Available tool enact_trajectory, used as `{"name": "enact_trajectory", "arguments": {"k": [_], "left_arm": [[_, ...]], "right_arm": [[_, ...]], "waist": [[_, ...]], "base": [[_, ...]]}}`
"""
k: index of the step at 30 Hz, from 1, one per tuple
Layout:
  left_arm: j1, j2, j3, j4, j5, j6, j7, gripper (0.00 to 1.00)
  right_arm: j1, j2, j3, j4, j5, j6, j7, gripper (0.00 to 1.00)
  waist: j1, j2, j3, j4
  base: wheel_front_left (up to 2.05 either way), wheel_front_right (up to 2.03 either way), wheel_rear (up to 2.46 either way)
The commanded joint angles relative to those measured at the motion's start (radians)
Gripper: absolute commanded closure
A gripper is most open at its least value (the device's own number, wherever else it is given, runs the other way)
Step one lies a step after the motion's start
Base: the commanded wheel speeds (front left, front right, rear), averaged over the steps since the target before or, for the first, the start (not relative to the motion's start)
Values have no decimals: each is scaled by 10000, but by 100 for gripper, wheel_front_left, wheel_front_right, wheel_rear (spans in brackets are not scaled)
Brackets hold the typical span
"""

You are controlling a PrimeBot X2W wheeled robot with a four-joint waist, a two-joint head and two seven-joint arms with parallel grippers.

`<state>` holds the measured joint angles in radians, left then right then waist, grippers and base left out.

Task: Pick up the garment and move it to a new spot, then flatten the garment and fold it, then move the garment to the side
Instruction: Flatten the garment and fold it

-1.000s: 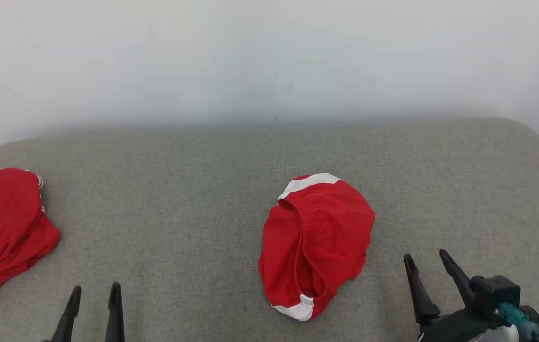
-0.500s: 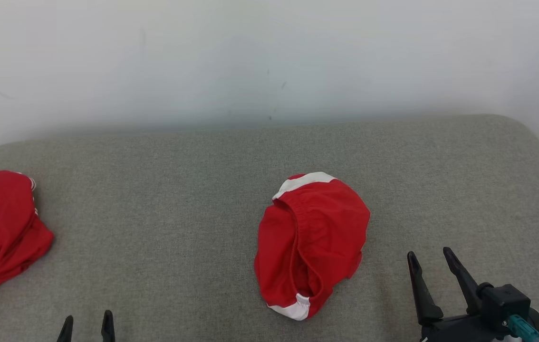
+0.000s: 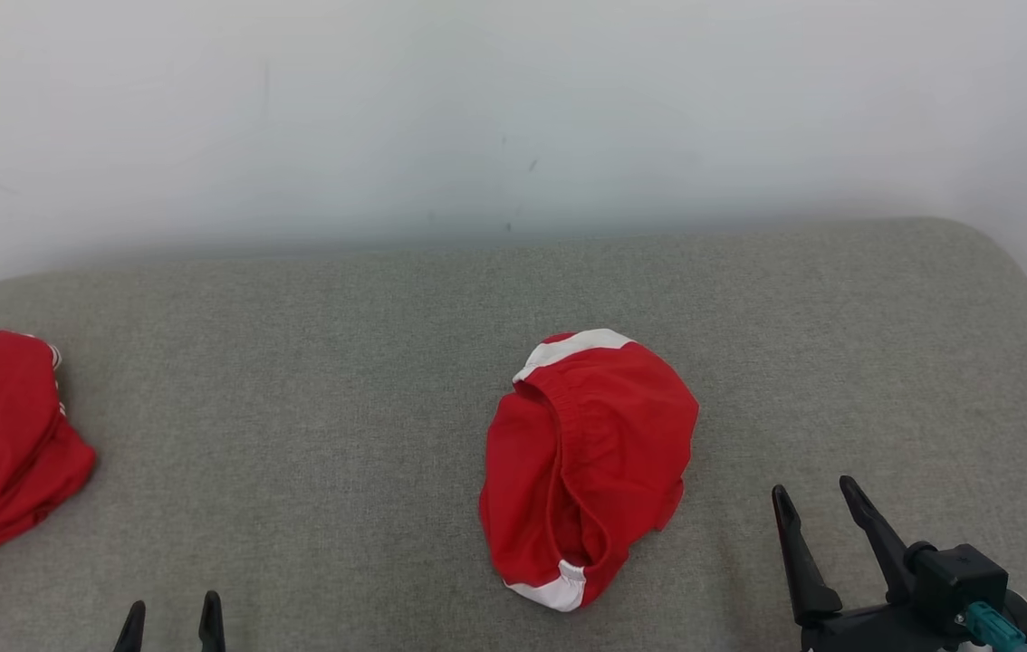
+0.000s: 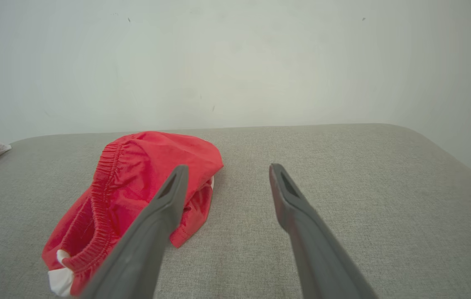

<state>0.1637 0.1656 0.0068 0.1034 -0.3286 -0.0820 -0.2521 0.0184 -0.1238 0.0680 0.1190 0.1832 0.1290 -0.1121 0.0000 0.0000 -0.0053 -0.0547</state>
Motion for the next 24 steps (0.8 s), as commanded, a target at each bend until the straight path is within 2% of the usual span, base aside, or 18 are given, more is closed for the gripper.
{"name": "enact_trajectory", "arguments": {"k": [1,11,16,24], "left_arm": [[168,41,-28,-103,52,19,72,0],[-355,241,-1186,-683,115,-264,1207,0],[-1080,567,-2468,-717,203,-434,1831,0],[-2819,759,-4528,75,-534,-469,2267,0]], "right_arm": [[-62,-16,23,-4,47,34,34,0],[-162,-40,233,-112,123,34,239,0],[-235,-63,297,-103,195,34,303,0],[-405,51,388,-12,295,34,245,0]], "waist": [[0,0,-2,-20],[0,0,66,-326],[0,0,204,-805],[0,0,687,-1842]], "base": [[0,0,0],[0,0,0],[0,0,0],[0,0,0]]}}
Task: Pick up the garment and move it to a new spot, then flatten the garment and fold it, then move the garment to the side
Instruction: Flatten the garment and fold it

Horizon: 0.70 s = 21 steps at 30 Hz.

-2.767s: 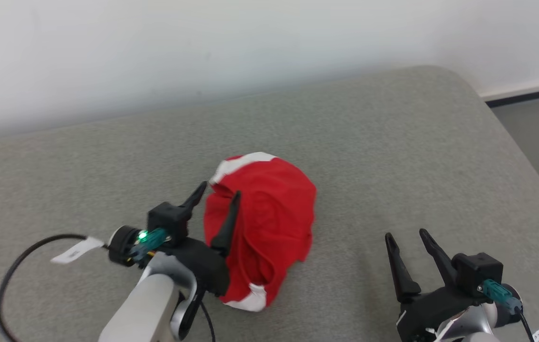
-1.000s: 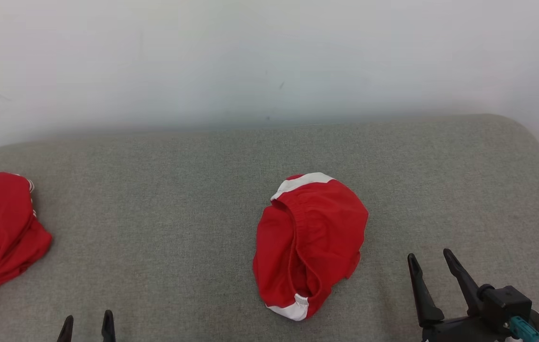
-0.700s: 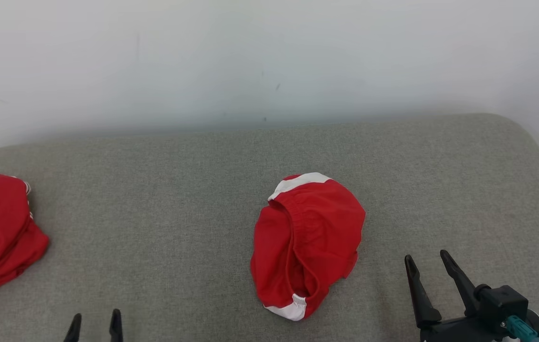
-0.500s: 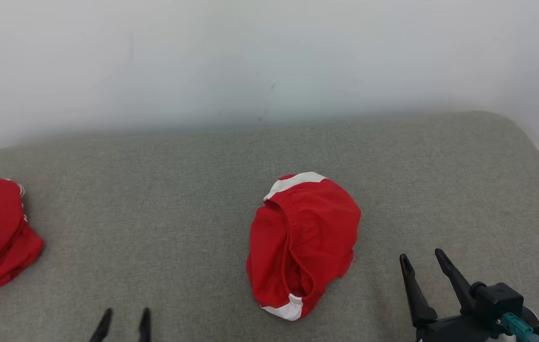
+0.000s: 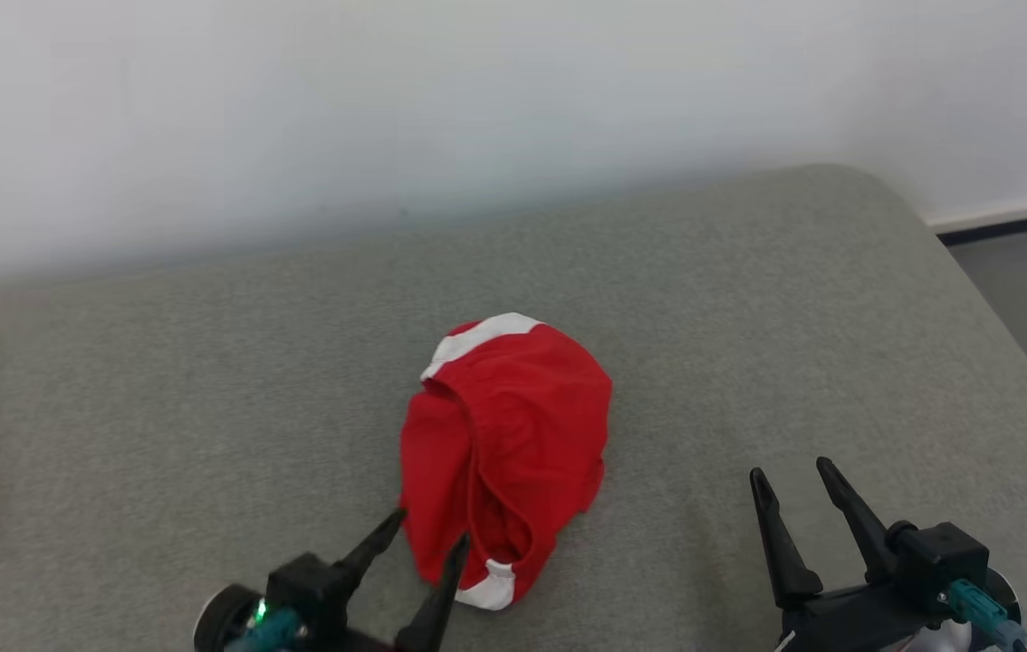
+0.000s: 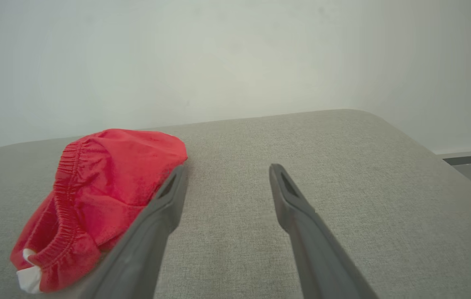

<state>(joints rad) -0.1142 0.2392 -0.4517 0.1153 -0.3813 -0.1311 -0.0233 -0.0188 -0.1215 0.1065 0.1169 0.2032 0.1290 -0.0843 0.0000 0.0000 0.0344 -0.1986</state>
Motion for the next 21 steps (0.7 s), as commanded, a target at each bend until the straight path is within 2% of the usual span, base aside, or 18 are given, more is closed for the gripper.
{"name": "enact_trajectory", "arguments": {"k": [1,3,10,15,21], "left_arm": [[-335,-38,16,110,-161,22,38,0],[-860,-175,131,534,-339,23,192,0],[-2715,-795,1200,2109,-1587,493,1146,0],[-3878,-741,1810,3180,-2021,1164,1982,0],[-4523,-779,2070,4008,-2269,1624,2661,0]], "right_arm": [[-52,43,5,36,97,34,-48,0],[-141,71,53,86,100,34,-84,0],[-370,167,221,301,190,34,-264,0],[-460,235,367,452,228,34,-374,0],[-601,314,371,587,255,34,-537,0]], "waist": [[0,0,356,-526],[0,0,438,-773],[0,0,761,-1503],[0,0,966,-1844],[0,0,1169,-2018]], "base": [[0,0,0],[0,0,0],[0,0,0],[0,0,0],[0,0,0]]}}
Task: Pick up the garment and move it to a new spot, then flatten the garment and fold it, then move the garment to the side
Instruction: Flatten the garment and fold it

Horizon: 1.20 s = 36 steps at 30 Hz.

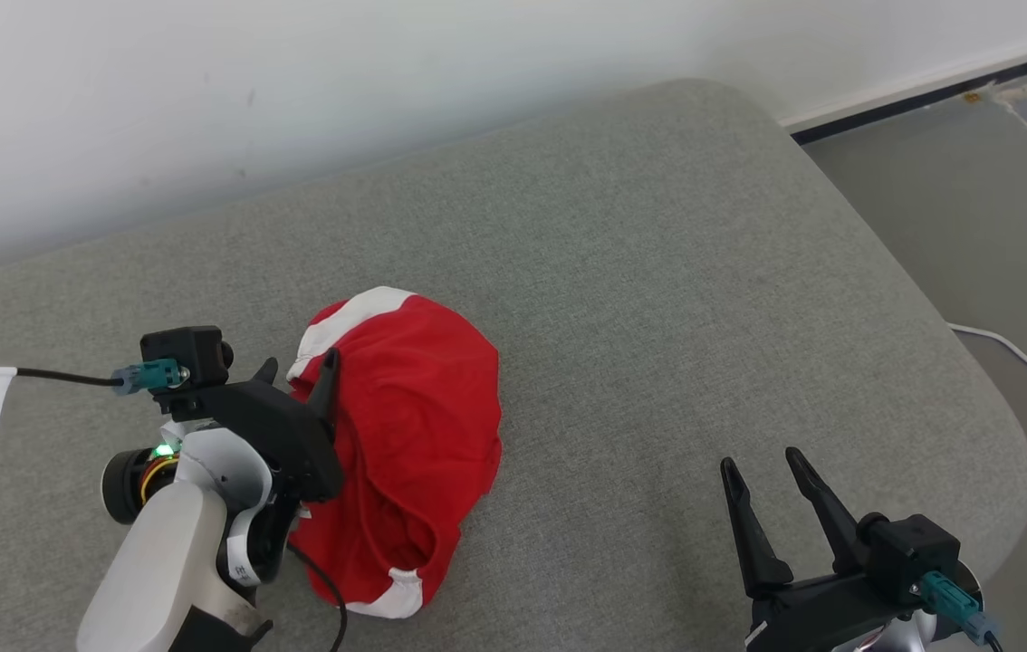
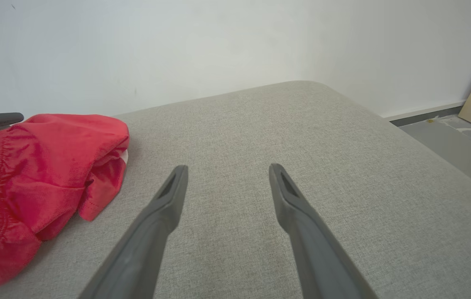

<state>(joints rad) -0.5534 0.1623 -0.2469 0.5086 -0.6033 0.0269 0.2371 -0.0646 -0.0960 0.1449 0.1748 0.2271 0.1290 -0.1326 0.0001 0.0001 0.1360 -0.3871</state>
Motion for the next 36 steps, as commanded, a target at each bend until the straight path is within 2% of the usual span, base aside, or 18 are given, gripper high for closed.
{"name": "enact_trajectory", "arguments": {"k": [1,4,6,7,9,10,14,15,16,19,22,25,26,27,31,36], "left_arm": [[-185,-25,52,165,-80,105,108,0],[-282,54,18,413,98,370,197,0],[-314,-8,-27,487,45,374,287,0],[-345,-30,-58,529,6,343,368,9],[-411,-45,-137,631,-32,266,521,58],[-411,-45,-137,631,-32,266,521,58],[-434,-199,-198,785,-241,220,784,69],[-427,-210,-209,824,-274,235,845,96],[-404,-240,-215,860,-321,235,913,100],[-304,-345,-293,888,-466,95,1094,100],[-270,-339,-329,737,-381,-44,803,100],[-351,-233,-395,723,-161,68,512,100],[-387,-171,-428,741,-101,117,453,63],[-434,-132,-423,768,-34,201,445,0],[-508,60,-418,892,37,420,677,0],[-805,295,-472,1197,-185,163,1409,0]], "right_arm": [[-145,66,-13,26,15,34,-77,0],[-183,76,-21,104,14,34,-129,0],[-190,98,-29,147,5,34,-157,0],[-187,105,-22,172,2,34,-166,0],[-242,108,-8,202,-5,34,-159,0],[-242,108,-8,202,-5,34,-159,0],[-345,126,33,240,5,34,-171,0],[-358,125,42,256,8,34,-173,0],[-360,126,55,265,14,34,-181,0],[-328,119,79,303,20,34,-196,0],[-314,75,47,323,20,34,-181,0],[-296,41,71,335,21,34,-134,0],[-304,25,84,331,25,34,-115,0],[-305,6,92,318,27,34,-100,0],[-302,-31,149,279,33,34,-48,0],[-387,-91,264,236,84,34,5,0]], "waist": [[-1,-1,178,-141],[-1,-1,231,-138],[-1,-1,256,-123],[-1,-1,263,-112],[-1,-1,279,-93],[-1,-1,279,-93],[-1,-1,281,-88],[-1,-1,277,-90],[-1,-1,270,-94],[-1,-1,232,-103],[-1,-1,172,-88],[-1,-1,96,-46],[-1,-1,67,-32],[-1,-1,40,-19],[-1,-1,-24,23],[-1,-1,36,-39]], "base": [[0,0,0],[0,0,0],[0,0,0],[0,0,0],[0,0,0],[0,0,0],[0,0,0],[0,0,0],[0,0,0],[0,0,0],[0,0,0],[0,0,0],[0,0,0],[0,0,0],[0,0,0],[0,0,0]]}}
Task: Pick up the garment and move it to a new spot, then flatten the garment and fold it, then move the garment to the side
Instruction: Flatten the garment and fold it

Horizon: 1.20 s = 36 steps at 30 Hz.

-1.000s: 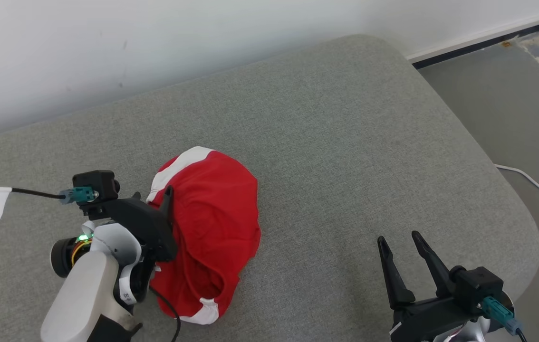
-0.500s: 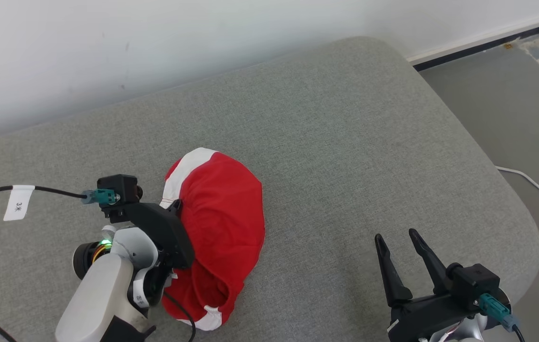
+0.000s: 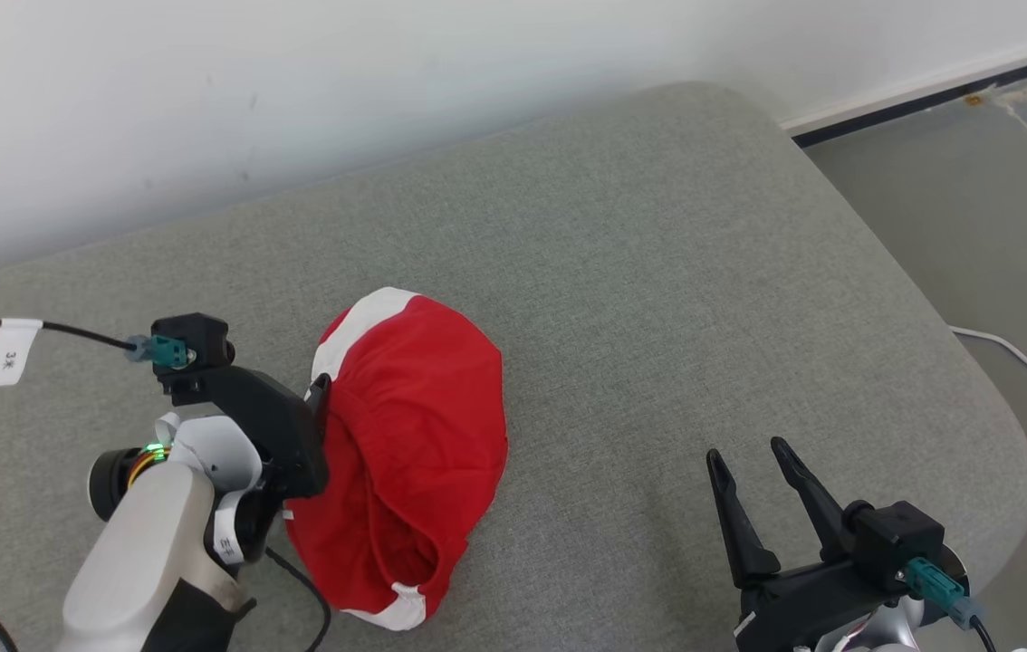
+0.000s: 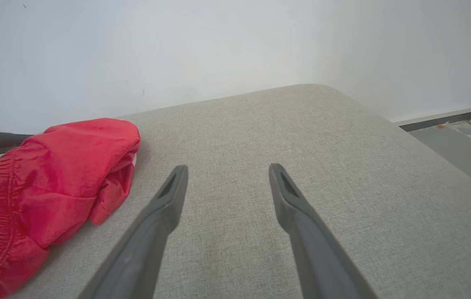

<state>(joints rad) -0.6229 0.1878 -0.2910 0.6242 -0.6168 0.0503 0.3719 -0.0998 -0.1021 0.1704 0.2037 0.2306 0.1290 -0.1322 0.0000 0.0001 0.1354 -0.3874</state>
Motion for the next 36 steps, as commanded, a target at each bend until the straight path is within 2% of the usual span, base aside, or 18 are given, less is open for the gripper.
{"name": "enact_trajectory", "arguments": {"k": [1,9,12,15,16,17,19,25,29,36], "left_arm": [[-187,63,-53,109,-96,-118,181,0],[-897,433,-473,859,136,-525,1031,0],[-1019,311,-549,1112,-89,-675,1501,0],[-1170,271,-596,1139,-136,-821,1463,0],[-1188,287,-652,1116,-50,-849,1367,25],[-1188,287,-652,1116,-50,-849,1367,25],[-1223,307,-753,1089,72,-952,1126,98],[-1515,207,-957,934,270,-1195,476,100],[-2035,89,-1122,337,663,-1334,-895,100],[-3272,-665,-1846,-1155,1098,-1687,-2746,100]], "right_arm": [[-69,-30,55,-72,58,34,8,0],[-221,-39,231,-50,141,34,-96,0],[-270,1,170,-30,150,34,-182,0],[-339,39,139,15,136,34,-230,0],[-378,59,145,40,132,34,-245,0],[-378,59,145,40,132,34,-245,0],[-452,88,180,87,139,34,-275,0],[-483,127,201,242,100,34,-296,0],[-515,146,196,298,103,34,-307,0],[-452,159,154,414,84,34,-289,0]], "waist": [[0,-1,92,-73],[0,-1,572,-413],[0,-1,769,-445],[0,-1,855,-426],[0,-1,871,-416],[0,-1,871,-416],[0,-1,891,-389],[0,-1,733,-259],[0,-1,599,-192],[0,-1,270,-91]], "base": [[0,0,0],[0,0,0],[0,0,0],[0,0,0],[0,0,0],[0,0,0],[0,0,0],[0,0,0],[0,0,0],[0,0,0]]}}
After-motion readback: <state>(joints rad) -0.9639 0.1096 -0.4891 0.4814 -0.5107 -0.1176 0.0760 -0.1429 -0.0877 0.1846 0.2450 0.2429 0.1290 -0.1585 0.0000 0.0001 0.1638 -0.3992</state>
